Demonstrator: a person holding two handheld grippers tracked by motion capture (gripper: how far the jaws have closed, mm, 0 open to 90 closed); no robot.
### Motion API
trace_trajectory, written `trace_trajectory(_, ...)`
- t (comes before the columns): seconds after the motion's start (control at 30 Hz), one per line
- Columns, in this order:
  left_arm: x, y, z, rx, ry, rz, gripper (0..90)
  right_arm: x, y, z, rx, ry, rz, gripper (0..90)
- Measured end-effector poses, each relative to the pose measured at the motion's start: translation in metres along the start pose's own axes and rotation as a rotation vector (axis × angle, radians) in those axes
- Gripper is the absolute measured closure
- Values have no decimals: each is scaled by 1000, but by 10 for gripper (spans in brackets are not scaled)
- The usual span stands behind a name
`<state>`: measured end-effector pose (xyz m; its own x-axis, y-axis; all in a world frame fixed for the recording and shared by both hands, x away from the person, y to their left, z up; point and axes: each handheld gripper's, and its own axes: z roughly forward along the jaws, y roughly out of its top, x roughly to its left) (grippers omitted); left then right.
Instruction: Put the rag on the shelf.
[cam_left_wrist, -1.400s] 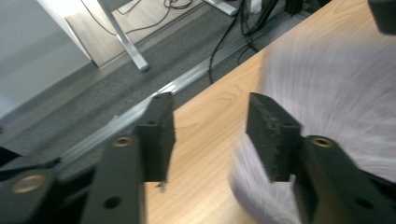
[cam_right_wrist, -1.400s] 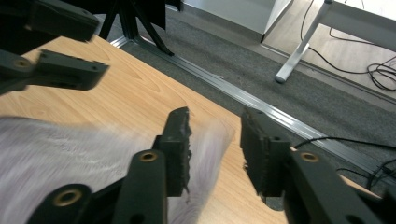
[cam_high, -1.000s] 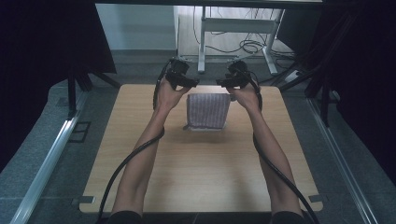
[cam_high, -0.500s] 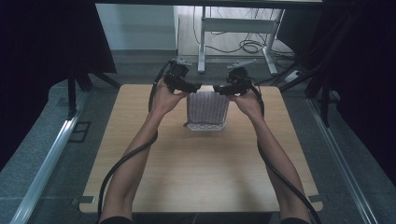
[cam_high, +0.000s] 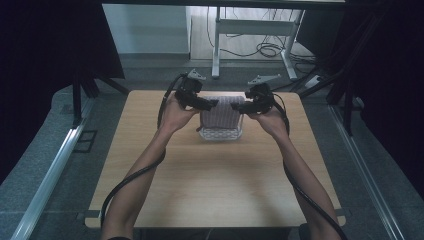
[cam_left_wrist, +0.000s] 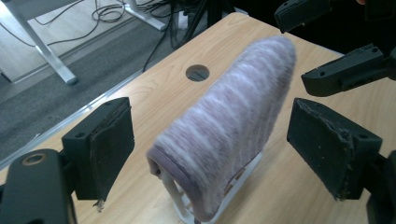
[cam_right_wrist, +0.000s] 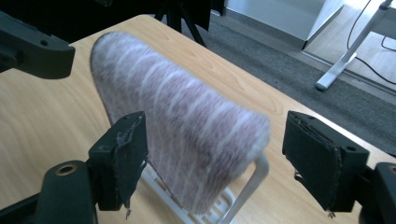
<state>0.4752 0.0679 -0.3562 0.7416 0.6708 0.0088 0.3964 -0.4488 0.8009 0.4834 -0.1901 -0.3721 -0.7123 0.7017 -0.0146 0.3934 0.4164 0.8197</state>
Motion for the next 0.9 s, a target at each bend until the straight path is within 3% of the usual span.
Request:
trace_trajectory(0.37,-20,-21,-16,-17,-5,36,130,13,-21,-19,9,31,-13,186)
trace_trajectory(0.63,-34,-48,-28,-46,-27,36,130,29,-50,-27,37,64,-27,148)
trace_trajectory(0.8,-44,-73,-30,-49,-57,35,130,40,-70,-26,71,76,-48,144)
trace_trajectory(0.9,-49,-86,-31,-40,-49,46,130,47,-80,-24,89,72,-71,142)
